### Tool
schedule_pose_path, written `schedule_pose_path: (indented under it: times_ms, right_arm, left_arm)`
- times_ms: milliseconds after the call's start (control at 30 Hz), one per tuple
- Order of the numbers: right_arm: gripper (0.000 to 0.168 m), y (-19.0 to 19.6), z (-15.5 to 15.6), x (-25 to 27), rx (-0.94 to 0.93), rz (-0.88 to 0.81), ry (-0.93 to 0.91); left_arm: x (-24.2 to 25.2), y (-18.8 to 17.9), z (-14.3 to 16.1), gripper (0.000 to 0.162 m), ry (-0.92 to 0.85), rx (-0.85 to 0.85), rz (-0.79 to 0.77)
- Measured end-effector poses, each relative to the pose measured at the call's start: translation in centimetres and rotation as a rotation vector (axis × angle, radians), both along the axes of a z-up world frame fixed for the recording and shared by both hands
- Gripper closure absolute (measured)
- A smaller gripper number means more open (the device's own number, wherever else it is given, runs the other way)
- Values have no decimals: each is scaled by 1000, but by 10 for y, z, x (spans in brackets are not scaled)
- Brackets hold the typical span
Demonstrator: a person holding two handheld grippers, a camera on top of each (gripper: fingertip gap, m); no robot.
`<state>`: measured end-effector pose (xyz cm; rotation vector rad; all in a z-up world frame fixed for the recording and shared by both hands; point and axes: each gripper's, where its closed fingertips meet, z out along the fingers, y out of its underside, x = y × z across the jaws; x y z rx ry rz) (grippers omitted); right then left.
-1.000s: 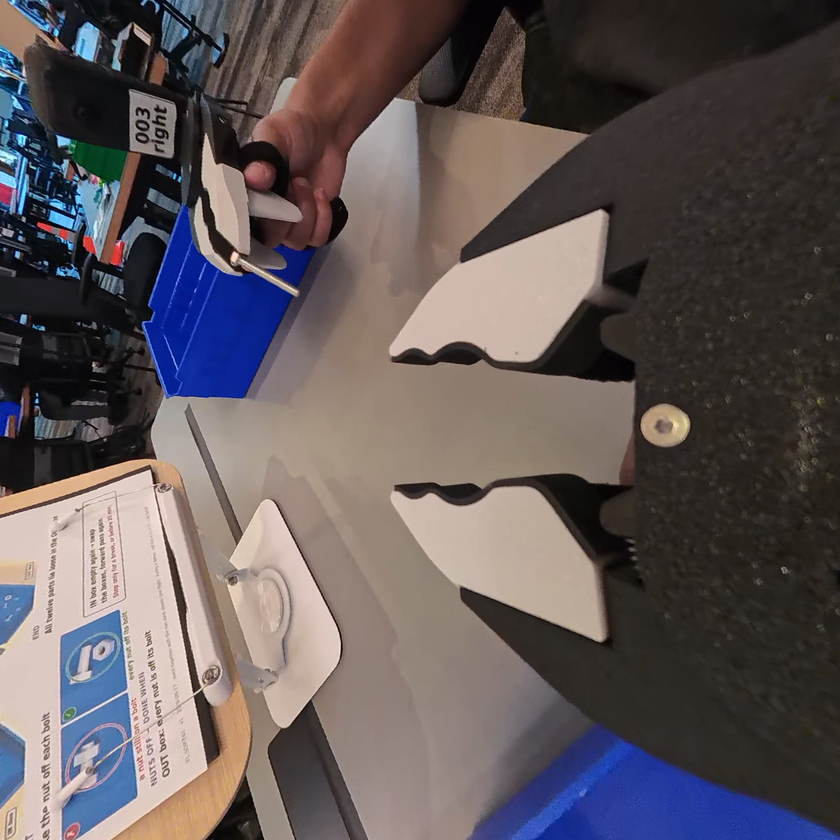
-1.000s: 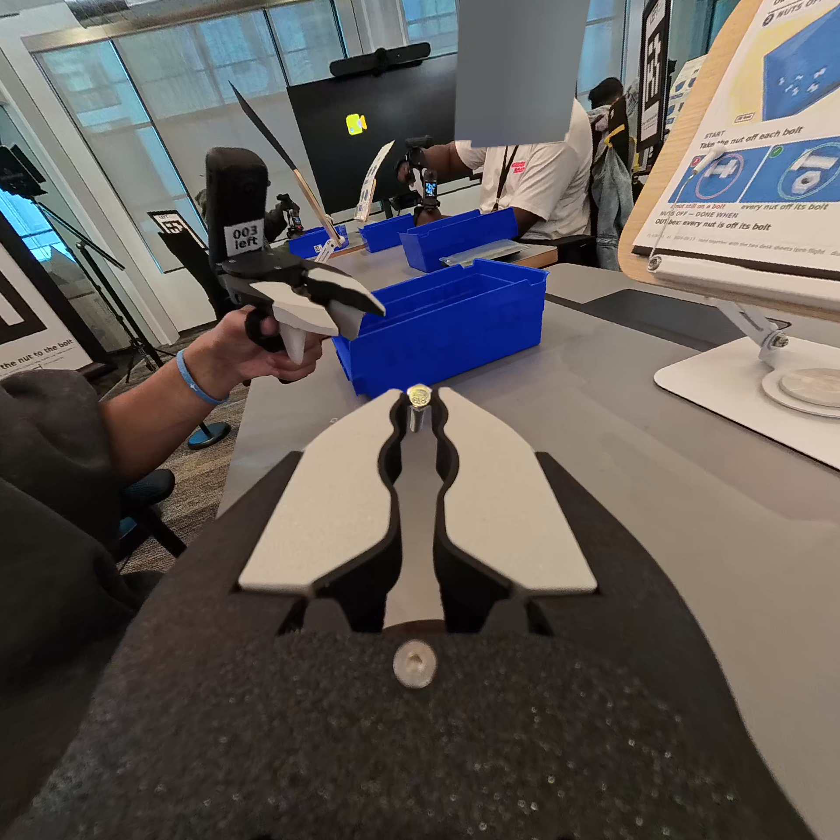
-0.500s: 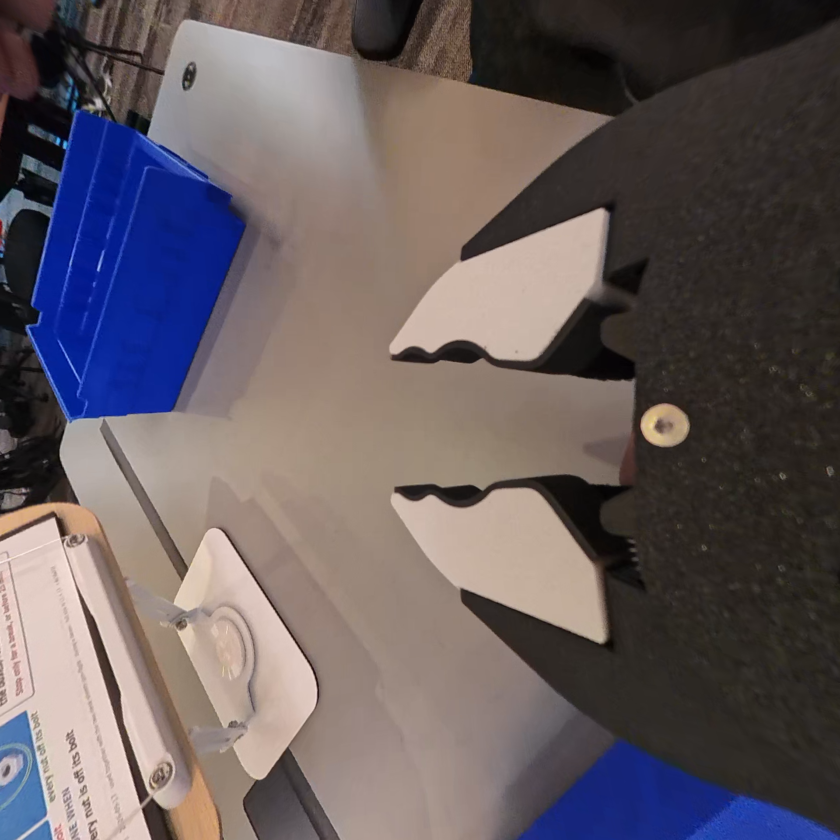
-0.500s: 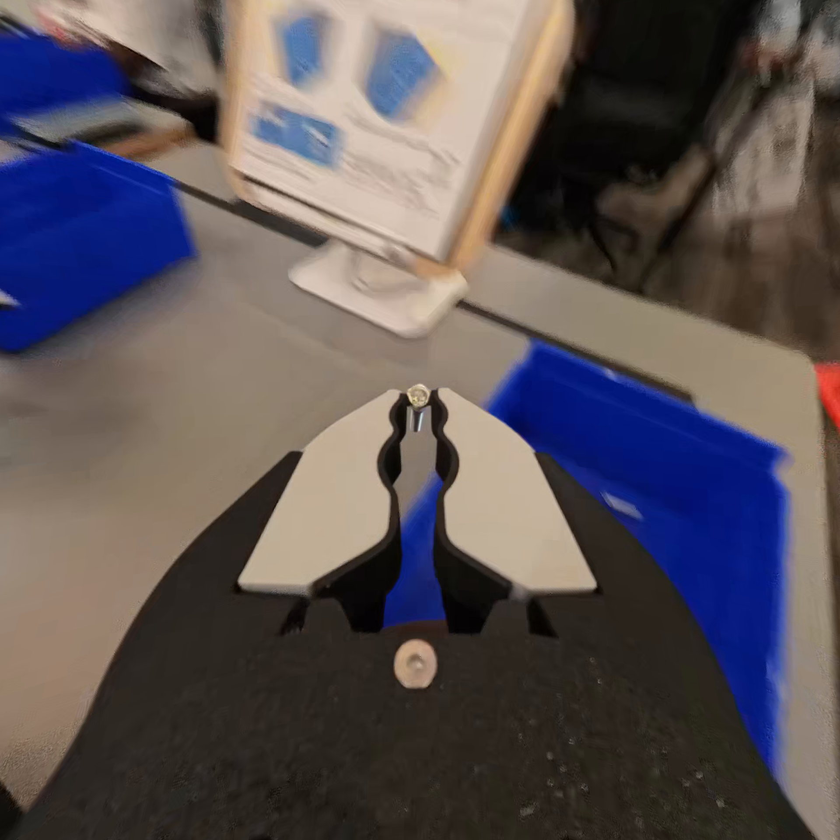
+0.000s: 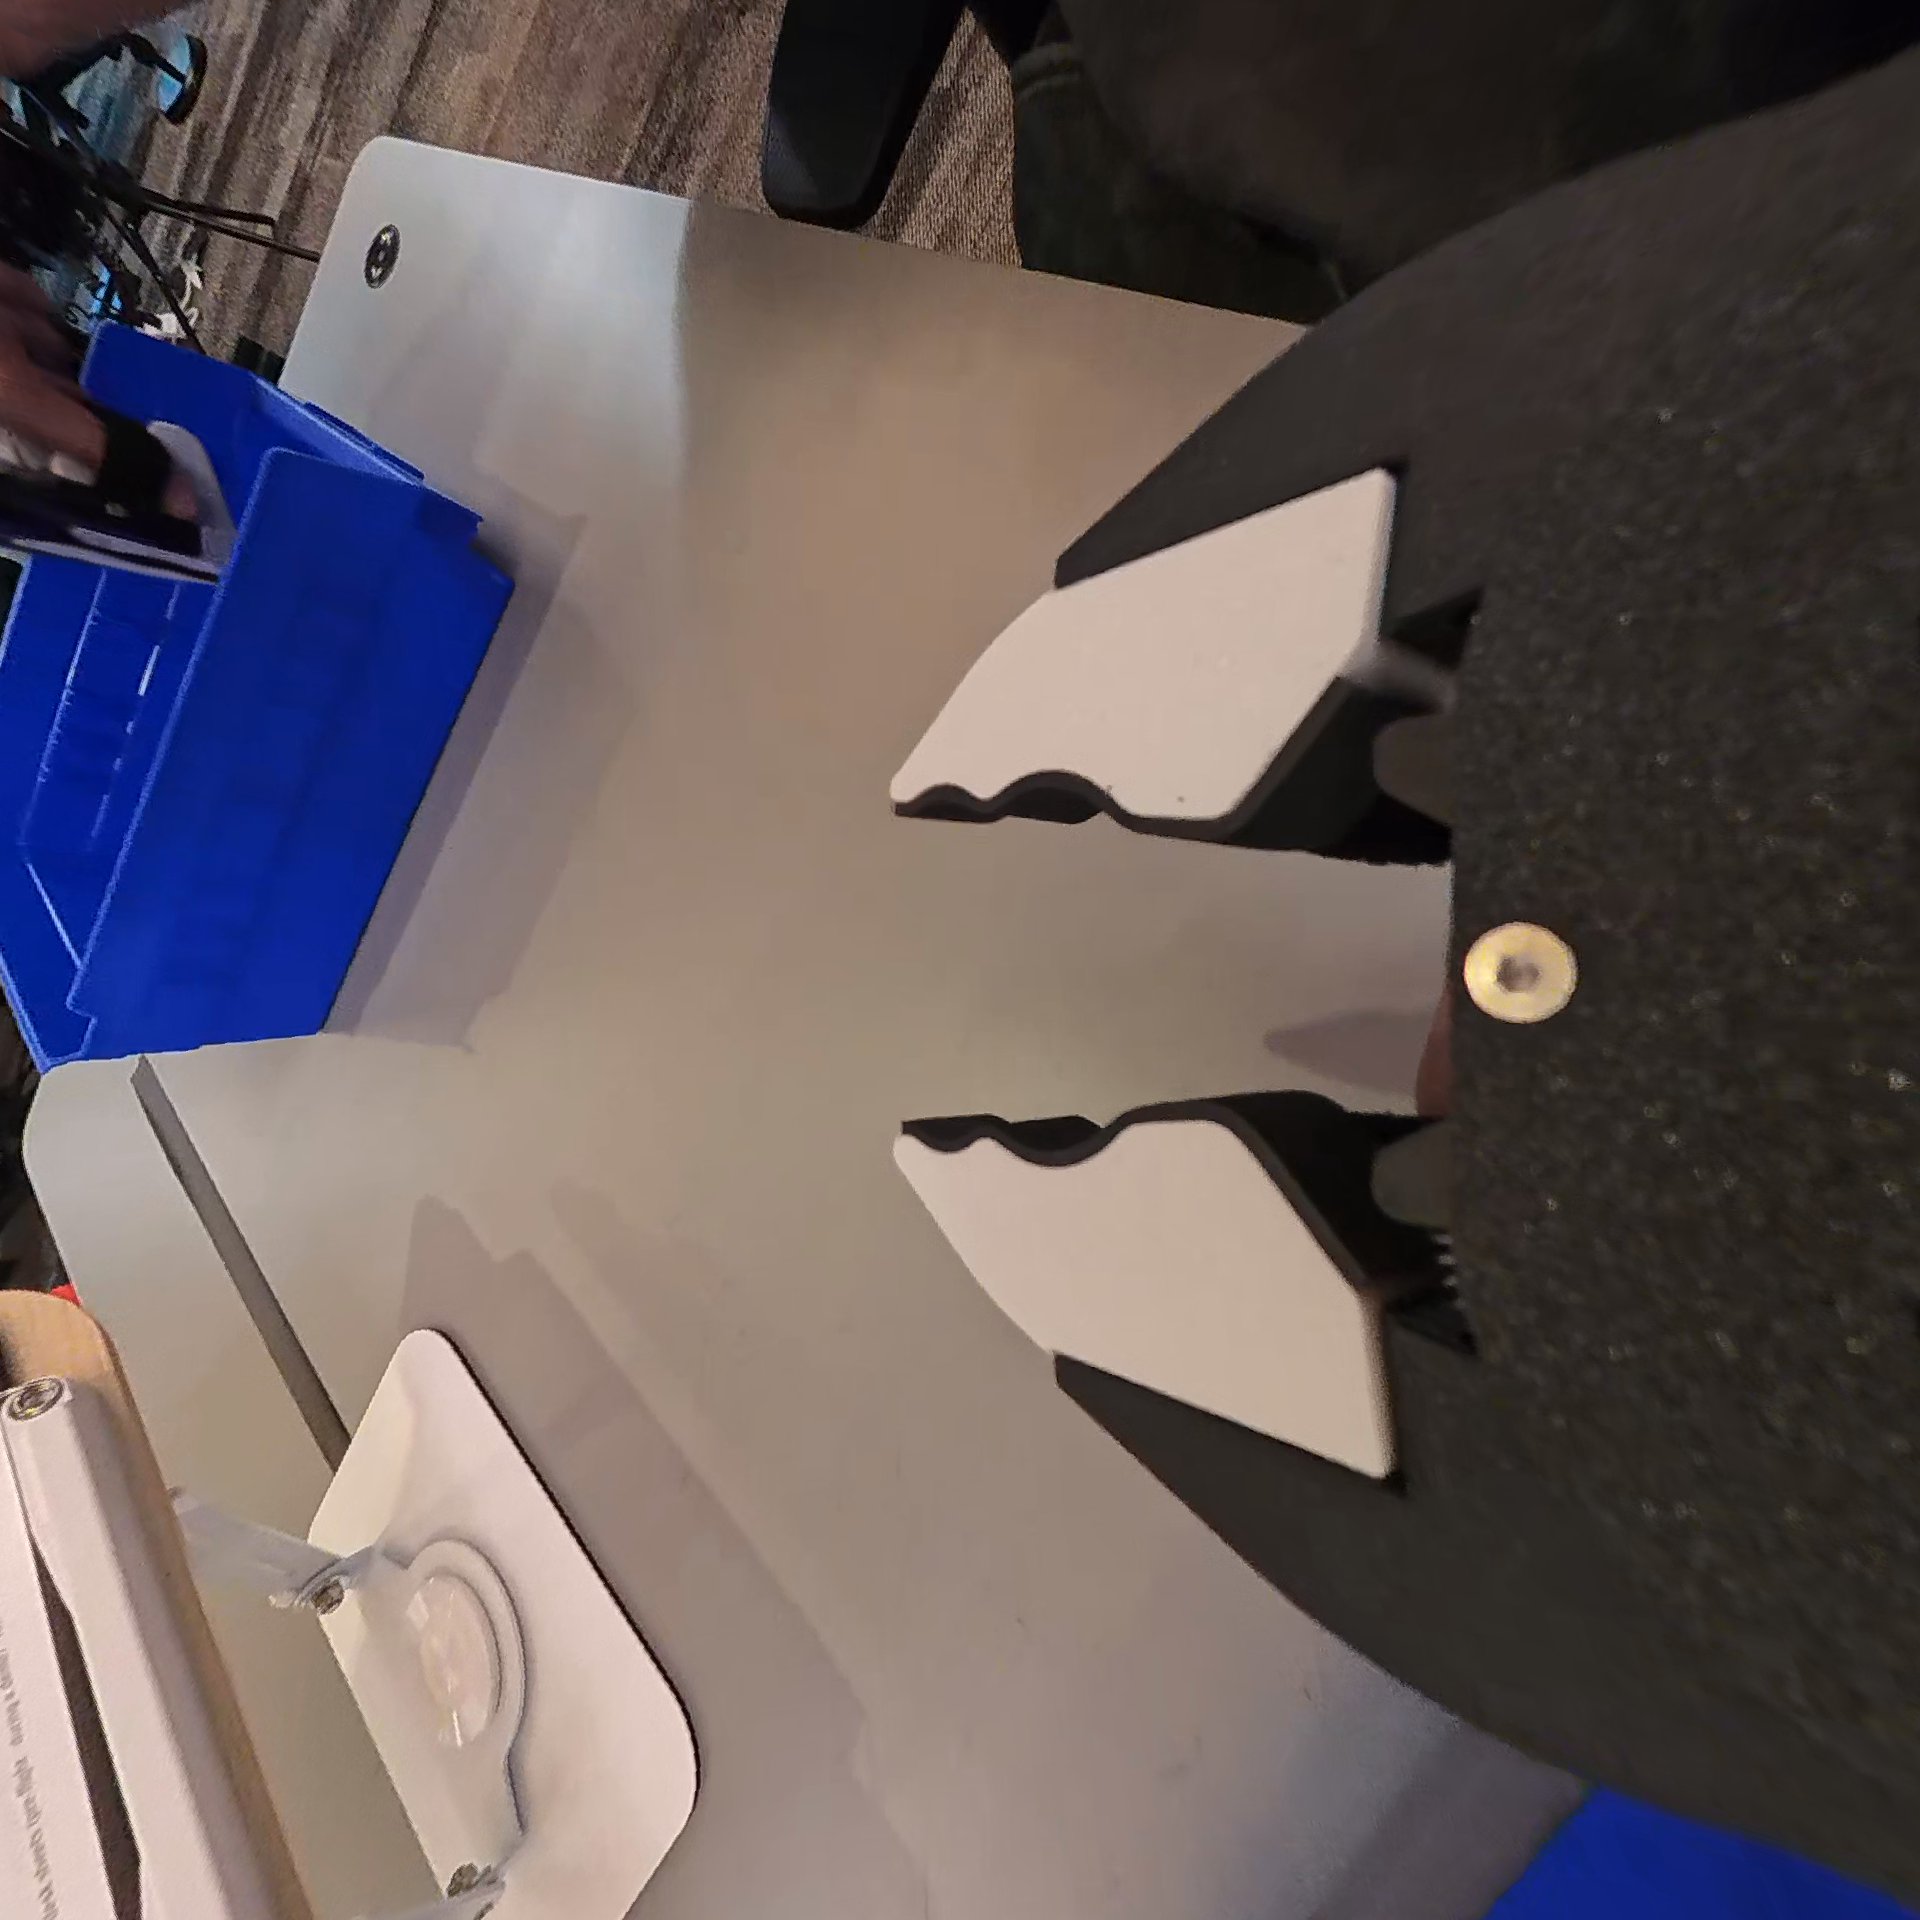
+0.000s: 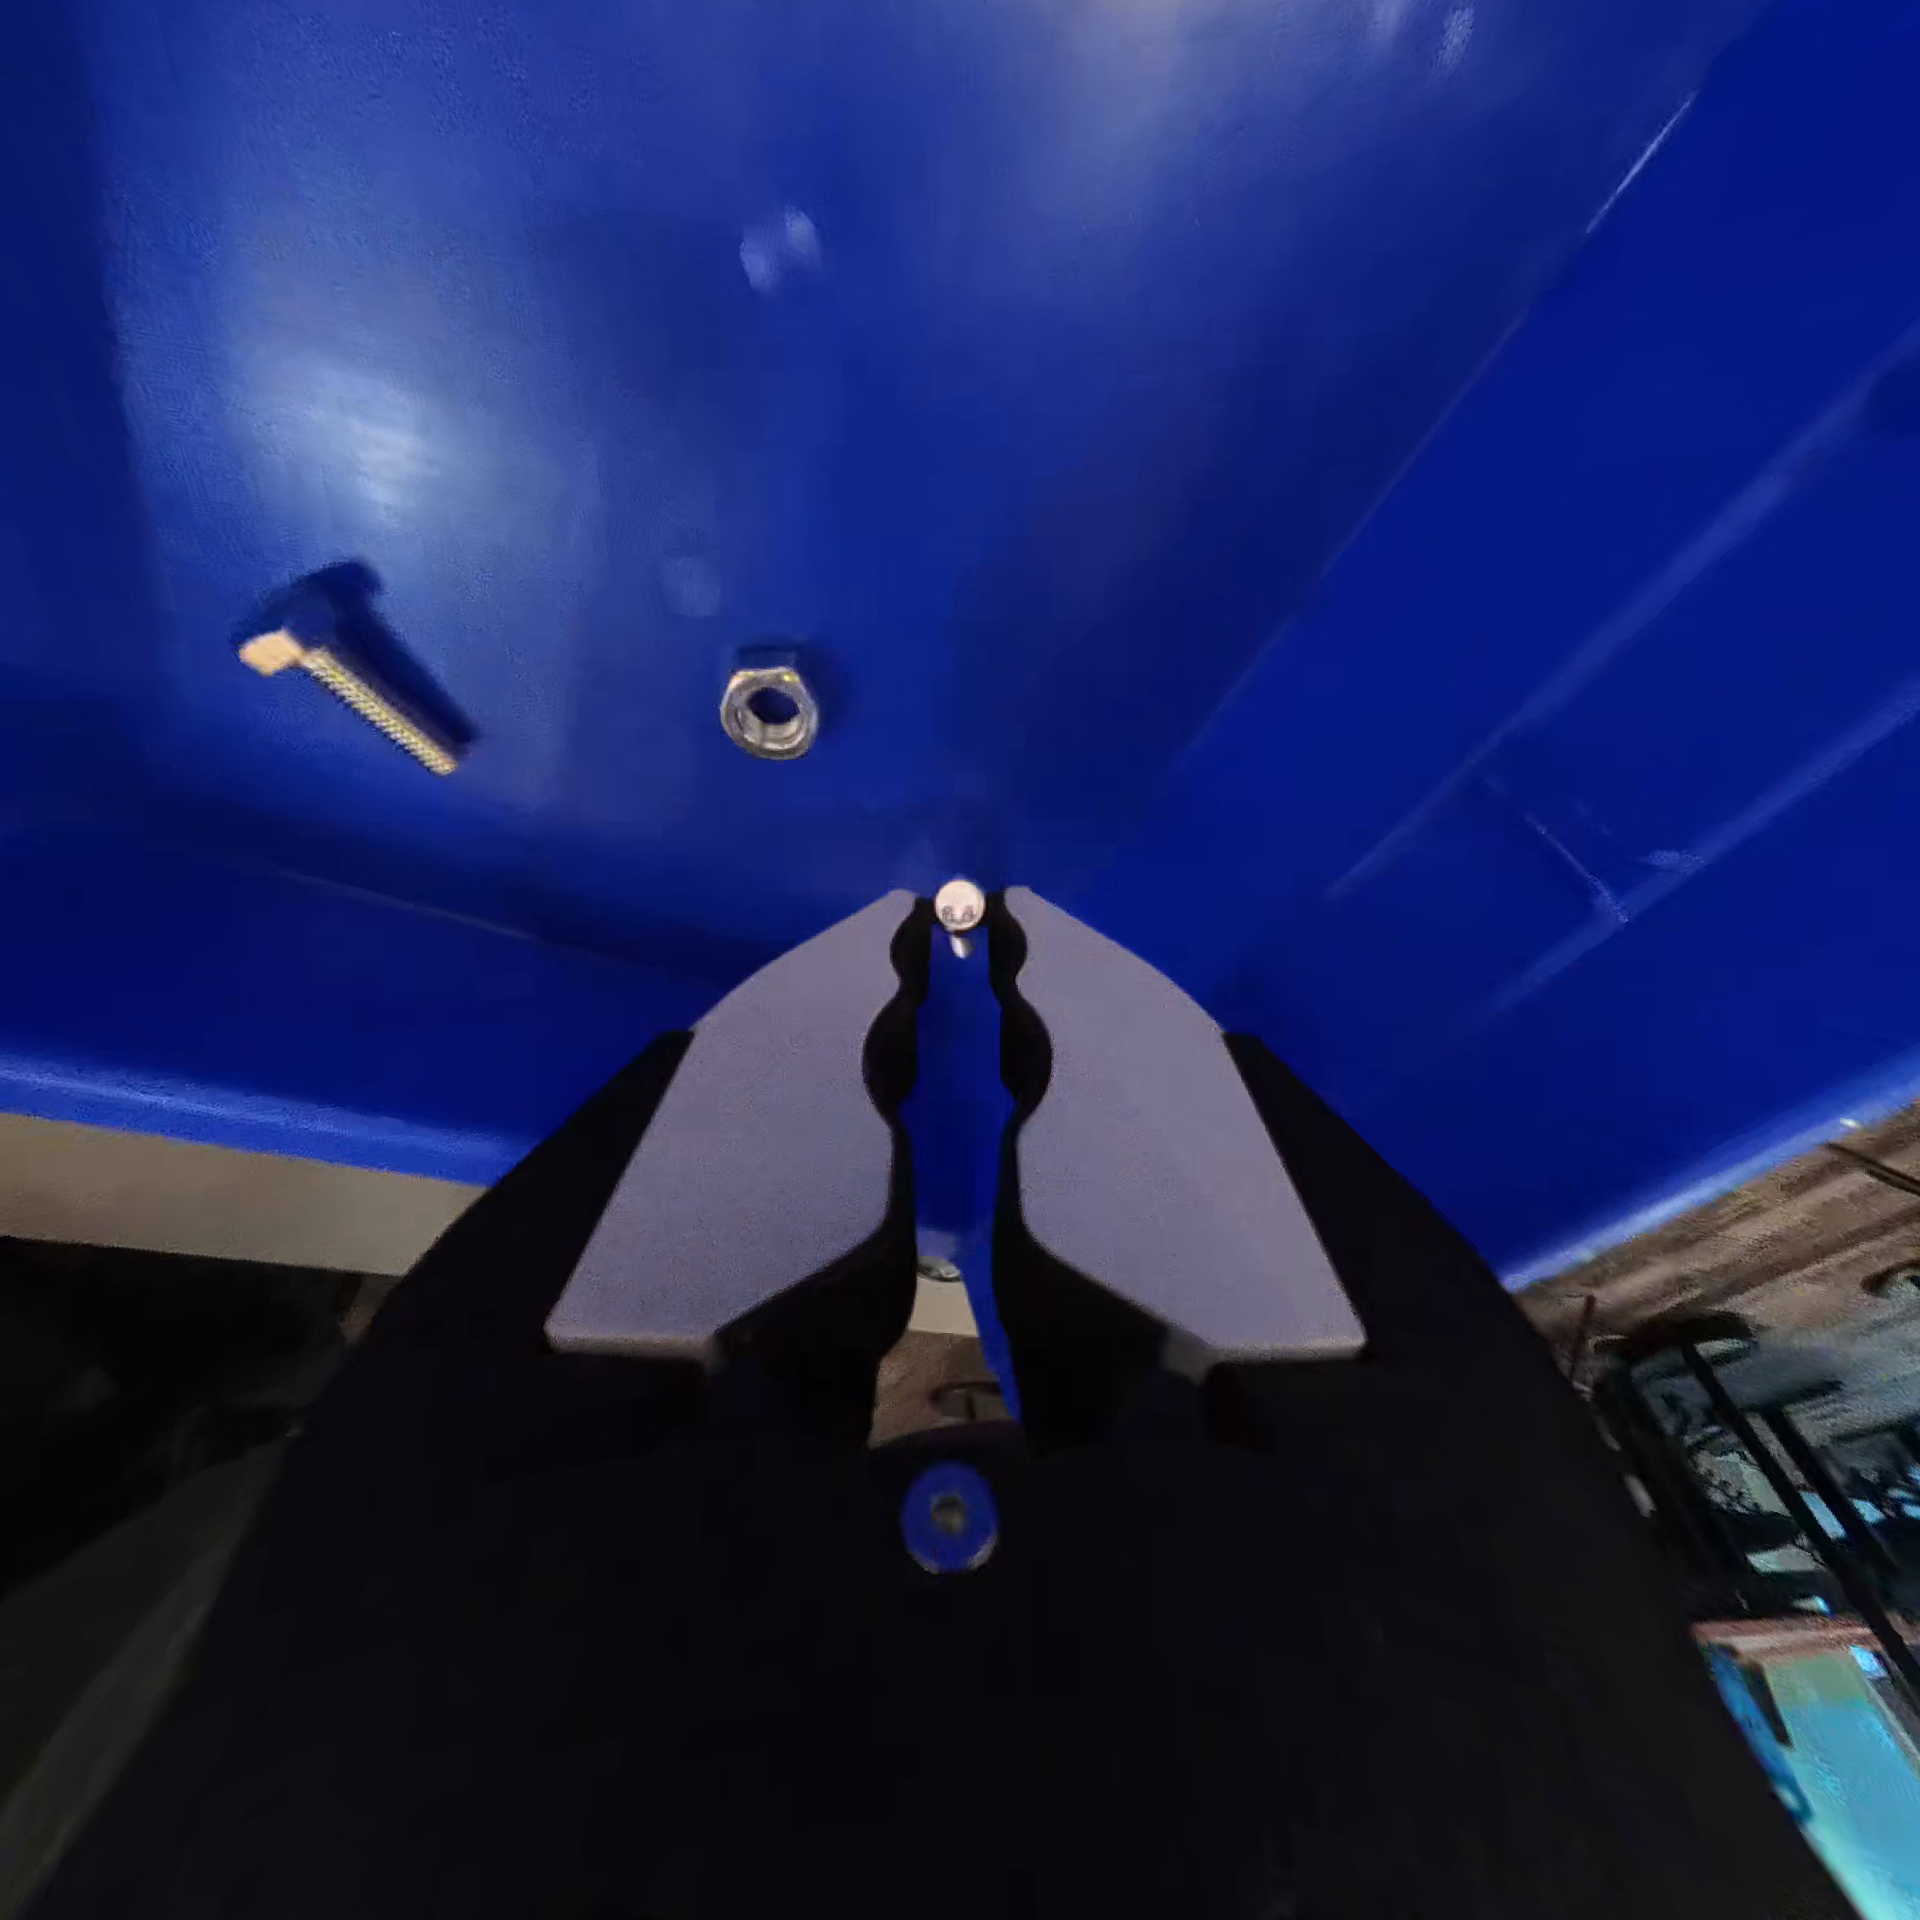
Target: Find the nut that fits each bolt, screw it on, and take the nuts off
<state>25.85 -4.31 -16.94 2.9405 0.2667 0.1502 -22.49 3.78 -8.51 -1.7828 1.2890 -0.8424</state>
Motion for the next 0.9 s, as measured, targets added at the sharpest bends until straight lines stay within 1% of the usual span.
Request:
schedule_pose_path:
  times_ms: [67, 133, 167, 233, 267, 300, 333, 400, 433, 467, 500, 533, 567, 600, 667, 733, 800, 900]
  right_arm:
    - [155, 1, -3, 1, 23, -3, -2]
    - [145, 6, -1, -4, 75, 14, 16]
    - [142, 10, 5, -6, 117, 30, 9]
    - [138, 21, 26, -18, 265, 79, -7]
    - [136, 30, 43, -33, 386, 131, -3]
    - [135, 42, 63, -55, 546, 194, 14]
    - [133, 52, 86, -85, 735, 255, 66]
    - [135, 60, 132, -160, 1112, 329, 291]
    - [142, 57, 149, -199, 1255, 339, 441]
    - [142, 52, 161, -234, 1369, 329, 592]
    - [142, 47, 166, -266, 1448, 301, 739]
    - [141, 40, 162, -296, 1468, 296, 856]
    - [141, 36, 151, -321, 1457, 302, 918]
    - [141, 34, 137, -341, 1435, 326, 930]
    - [143, 36, 108, -363, 1400, 382, 843]
    - [146, 34, 89, -378, 1367, 424, 818]
    - [146, 32, 78, -387, 1344, 431, 837]
    - [146, 31, 74, -391, 1326, 424, 872]
  left_arm:
    - [0, 0, 3, 108, -14, -6, -1]
    - [-2, 0, 7, 108, -36, -14, 3]
    - [-4, 0, 10, 108, -46, -19, 10]
    - [-13, 2, 17, 108, -73, -17, 41]
    - [-19, 2, 21, 108, -94, -17, 58]
    - [-26, 2, 25, 108, -116, -20, 76]
    - [-33, 3, 28, 108, -138, -22, 93]
    - [-44, 9, 32, 109, -168, -27, 122]
    - [-49, 13, 33, 109, -168, -33, 138]
    - [-52, 16, 35, 109, -166, -36, 154]
    - [-55, 18, 39, 109, -171, -33, 166]
    - [-59, 19, 43, 109, -176, -24, 176]
    - [-63, 19, 46, 109, -177, -13, 192]
    - [-69, 20, 48, 111, -167, -3, 216]
    - [-89, 19, 50, 112, -129, 17, 296]
    - [-120, 16, 48, 118, -82, 22, 427]
    - [-153, 3, 30, 122, 12, -12, 547]
    - [-191, -12, -16, 122, 199, -64, 689]
